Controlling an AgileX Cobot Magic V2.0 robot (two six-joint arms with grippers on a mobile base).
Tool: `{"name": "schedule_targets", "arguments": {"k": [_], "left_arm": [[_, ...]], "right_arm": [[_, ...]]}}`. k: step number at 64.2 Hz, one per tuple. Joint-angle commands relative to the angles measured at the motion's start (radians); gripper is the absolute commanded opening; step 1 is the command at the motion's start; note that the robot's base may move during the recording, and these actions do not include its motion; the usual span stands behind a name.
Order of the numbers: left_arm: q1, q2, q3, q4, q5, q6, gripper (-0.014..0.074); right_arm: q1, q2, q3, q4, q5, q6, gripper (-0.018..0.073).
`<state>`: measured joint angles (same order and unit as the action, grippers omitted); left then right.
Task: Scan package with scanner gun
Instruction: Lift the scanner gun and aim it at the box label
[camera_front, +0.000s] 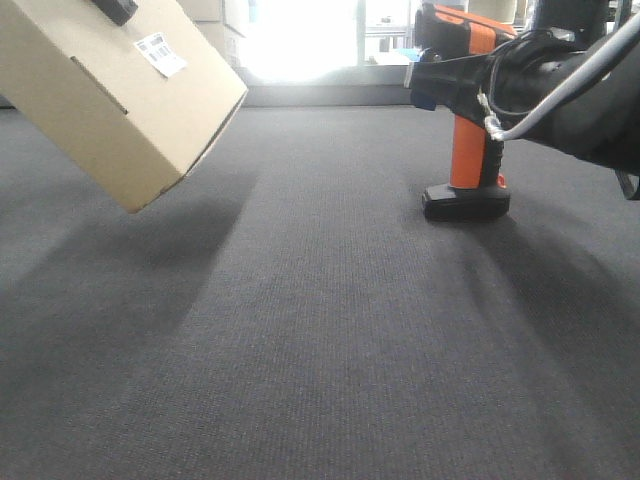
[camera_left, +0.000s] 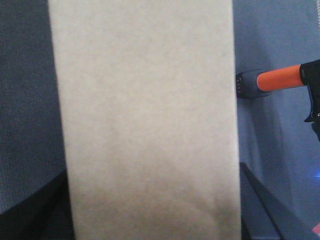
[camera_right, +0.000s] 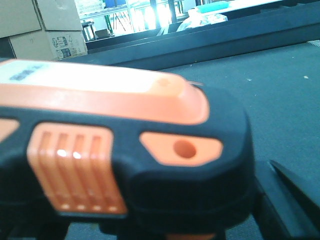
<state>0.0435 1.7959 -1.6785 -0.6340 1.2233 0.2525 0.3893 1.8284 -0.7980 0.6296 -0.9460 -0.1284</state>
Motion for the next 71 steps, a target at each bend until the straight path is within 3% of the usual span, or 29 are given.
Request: {"name": "schedule_targets", "arguments": {"k": [1,7,12,24,30,37,51,71], "left_arm": [[-0.003,-0.005,-0.006,-0.015,-0.002,0.000,-0.0111],[-0.003,-0.005,-0.006,-0.015,-0.002,0.000,-0.0111],[-0.003,-0.005,-0.006,-0.015,-0.002,0.000,-0.0111],[-0.003,-0.005,-0.006,-0.015,-0.002,0.000,-0.0111],[-0.003,-0.005,-0.006,-0.015,-0.002,0.000,-0.0111],[-0.003,-0.005,-0.006,-0.015,-0.002,0.000,-0.0111],[-0.003,-0.005,-0.006,-0.015,-0.002,0.000,-0.0111],[-0.003,-0.005,-0.006,-0.015,-0.002,0.000,-0.0111]], "right_arm": [[0.002,-0.002,-0.010,0.007,-0.027,-0.008,0.0559],[0.002,-0.002,-0.010,0.007,-0.027,-0.008,0.0534],[0.002,-0.002,-0.010,0.007,-0.027,-0.008,0.0440],[0.002,-0.002,-0.010,0.007,-0.027,-0.008,0.0000],[0.002,-0.007,-0.010,0.007,-0.020,-0.012,-0.0169],[0.002,-0.034,-0.010,0.007,-0.019,-0.073,-0.0153],[0.002,-0.153,-0.010,0.008,0.040,-0.345,-0.0154],[-0.082,-0.328,-0.010,0.012,0.300,-0.552,-0.0154]]}}
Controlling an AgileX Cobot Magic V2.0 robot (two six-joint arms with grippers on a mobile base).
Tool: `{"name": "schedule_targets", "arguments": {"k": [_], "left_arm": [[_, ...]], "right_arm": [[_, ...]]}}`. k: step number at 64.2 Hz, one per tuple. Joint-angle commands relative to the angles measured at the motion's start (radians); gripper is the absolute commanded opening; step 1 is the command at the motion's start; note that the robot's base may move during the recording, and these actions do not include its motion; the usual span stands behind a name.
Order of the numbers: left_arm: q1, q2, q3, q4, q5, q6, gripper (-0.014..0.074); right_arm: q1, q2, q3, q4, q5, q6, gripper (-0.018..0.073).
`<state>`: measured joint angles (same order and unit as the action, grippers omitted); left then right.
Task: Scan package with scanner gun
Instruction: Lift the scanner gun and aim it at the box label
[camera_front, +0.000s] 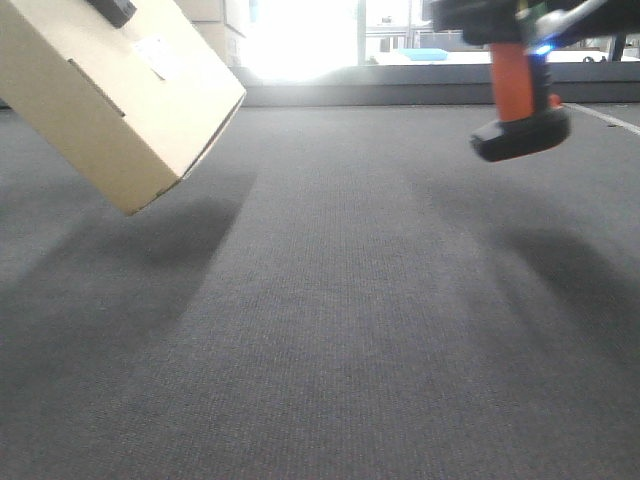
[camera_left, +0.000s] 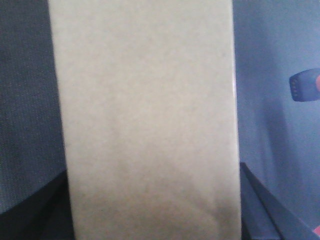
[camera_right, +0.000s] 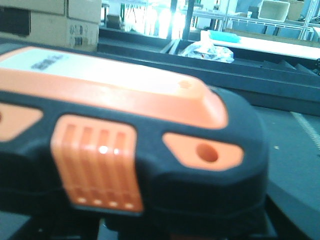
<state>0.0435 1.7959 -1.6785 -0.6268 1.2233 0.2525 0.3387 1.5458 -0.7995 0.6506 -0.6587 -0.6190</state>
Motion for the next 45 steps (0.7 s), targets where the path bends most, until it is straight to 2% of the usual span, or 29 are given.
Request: {"name": "schedule_targets", "arguments": {"k": [1,16,45], "left_arm": [[-0.003,-0.005,-0.006,-0.023,-0.002,0.000,-0.0111],[-0.003,-0.005,-0.006,-0.018,-0.002,0.000,-0.0111],[-0.003,-0.005,-0.006,-0.015,-0.002,0.000,-0.0111]], "right_arm": [[-0.036,-0.050,-0.008,-0.009,0.018,-0.068,-0.0154],[-0.059,-0.084,-0.008,-0.009,0.070,-0.211,-0.0154],[-0.059,-0.095,-0.008,-0.009,0.074,-0.213,-0.0154]]}}
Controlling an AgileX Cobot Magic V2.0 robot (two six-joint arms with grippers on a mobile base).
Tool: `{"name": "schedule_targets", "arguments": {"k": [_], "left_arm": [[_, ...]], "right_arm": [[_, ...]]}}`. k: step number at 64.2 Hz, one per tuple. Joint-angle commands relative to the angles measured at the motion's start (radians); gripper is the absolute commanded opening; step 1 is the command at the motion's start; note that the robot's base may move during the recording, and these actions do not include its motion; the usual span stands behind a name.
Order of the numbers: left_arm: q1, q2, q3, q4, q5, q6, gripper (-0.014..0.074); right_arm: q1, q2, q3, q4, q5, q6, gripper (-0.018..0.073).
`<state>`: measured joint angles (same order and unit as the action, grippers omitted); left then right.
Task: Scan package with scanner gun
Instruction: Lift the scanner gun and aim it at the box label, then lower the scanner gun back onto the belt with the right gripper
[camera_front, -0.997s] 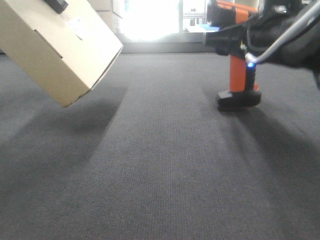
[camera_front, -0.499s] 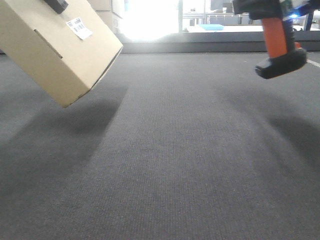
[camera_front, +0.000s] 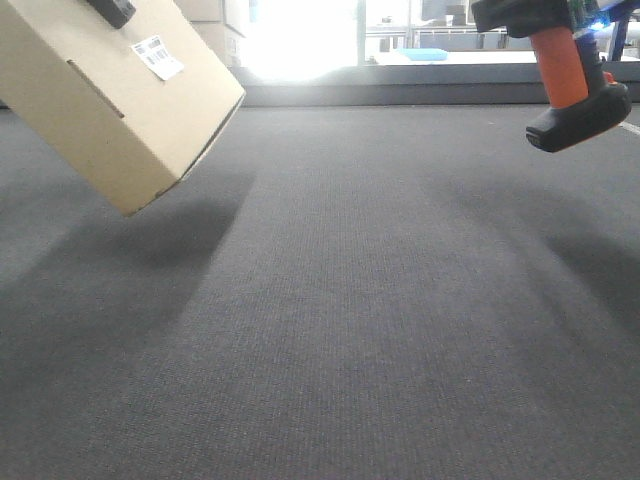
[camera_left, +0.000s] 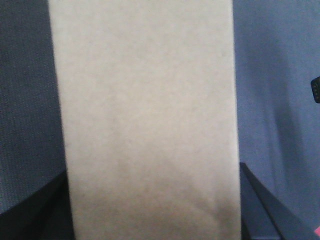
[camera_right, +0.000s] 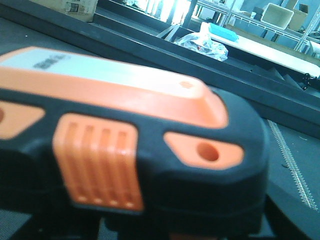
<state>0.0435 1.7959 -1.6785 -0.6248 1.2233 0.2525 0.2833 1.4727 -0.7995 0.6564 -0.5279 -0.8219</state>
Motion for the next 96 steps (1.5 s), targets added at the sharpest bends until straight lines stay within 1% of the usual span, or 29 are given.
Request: {"name": "schedule_targets", "arguments": {"k": [1,20,30,39,50,58,69,79,84,89,93,96], "left_arm": [[-0.003,-0.005,-0.006,-0.017,-0.002,0.000,-0.0111],[-0.003,-0.005,-0.006,-0.017,-0.002,0.000,-0.0111],[-0.003,-0.005,-0.006,-0.017,-0.002,0.000,-0.0111],[-0.003,-0.005,-0.006,-0.017,-0.002,0.000,-0.0111],[-0.003,-0.005,-0.006,-0.017,-0.002,0.000,-0.0111],[-0.003,-0.005,-0.006,-0.019,-0.002,0.000,-0.0111],[-0.003,-0.005,-0.006,-0.019,-0.002,0.000,-0.0111],[-0.003,-0.005,-0.006,-0.019,-0.002,0.000,-0.0111],[-0.003,-0.005,-0.006,-0.019,-0.002,0.000,-0.0111],[-0.003,-0.005,-0.006,-0.019,-0.002,0.000,-0.0111],[-0.003,-0.005,-0.006,-0.019,-0.002,0.000,-0.0111],[-0.003,-0.005,-0.006,-0.019,-0.002,0.000,-0.0111]], "right_arm": [[-0.004,-0.022,-0.008,-0.015,-0.056,-0.010,-0.0154],[-0.004,-0.037,-0.008,-0.013,-0.052,0.003,-0.0154],[-0.004,-0.073,-0.010,0.003,-0.023,0.101,-0.0154],[-0.004,-0.100,-0.010,0.003,0.005,0.168,-0.0154],[-0.004,-0.117,-0.010,0.021,0.009,0.304,-0.0154],[-0.004,-0.117,-0.006,0.039,0.009,0.370,-0.0154],[-0.004,-0.096,0.021,0.039,-0.067,0.483,-0.0154],[-0.004,-0.032,0.037,0.019,-0.144,0.489,-0.0154],[-0.004,0.007,0.037,-0.050,-0.194,0.498,-0.0154],[-0.004,0.040,0.037,-0.111,-0.252,0.551,-0.0154],[-0.004,0.065,0.037,-0.137,-0.295,0.597,-0.0154],[-0.004,0.083,0.037,-0.139,-0.312,0.625,-0.0154]]}}
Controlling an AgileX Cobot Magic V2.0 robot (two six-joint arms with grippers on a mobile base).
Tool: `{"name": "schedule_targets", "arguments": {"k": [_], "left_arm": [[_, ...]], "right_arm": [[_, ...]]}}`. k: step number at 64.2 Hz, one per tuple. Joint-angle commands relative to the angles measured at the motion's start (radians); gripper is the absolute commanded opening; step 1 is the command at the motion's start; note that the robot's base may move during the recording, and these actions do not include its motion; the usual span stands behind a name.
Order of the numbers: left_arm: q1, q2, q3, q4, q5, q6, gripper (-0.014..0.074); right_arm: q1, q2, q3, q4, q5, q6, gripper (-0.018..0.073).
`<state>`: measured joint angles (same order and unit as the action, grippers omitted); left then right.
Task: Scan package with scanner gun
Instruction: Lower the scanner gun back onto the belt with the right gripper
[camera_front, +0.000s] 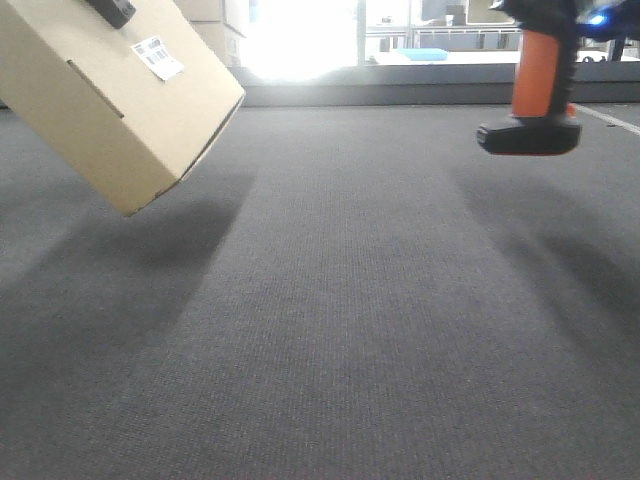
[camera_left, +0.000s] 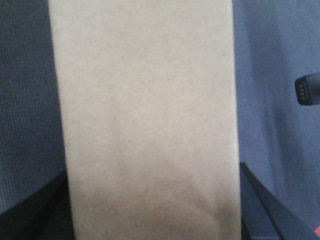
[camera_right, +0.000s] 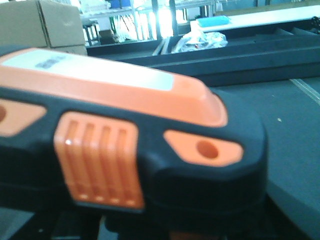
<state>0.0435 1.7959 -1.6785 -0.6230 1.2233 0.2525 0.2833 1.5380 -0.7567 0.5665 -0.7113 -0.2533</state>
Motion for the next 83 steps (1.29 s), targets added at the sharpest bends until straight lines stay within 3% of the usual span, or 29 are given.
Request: {"name": "schedule_targets", "arguments": {"k": [1,35,83], "left_arm": [[-0.003,-0.005,-0.006,-0.021,-0.002,0.000,-0.0111],[-0.003,-0.005,-0.006,-0.021,-0.002,0.000,-0.0111],[-0.003,-0.005,-0.006,-0.021,-0.002,0.000,-0.0111]], "right_arm": [[-0.004,0.028,-0.006,-0.050,-0.135,0.058,-0.0154],[-0.004,0.190,-0.006,-0.074,-0.261,0.098,-0.0154],[-0.004,0.207,-0.006,-0.074,-0.124,0.097,-0.0152]]}}
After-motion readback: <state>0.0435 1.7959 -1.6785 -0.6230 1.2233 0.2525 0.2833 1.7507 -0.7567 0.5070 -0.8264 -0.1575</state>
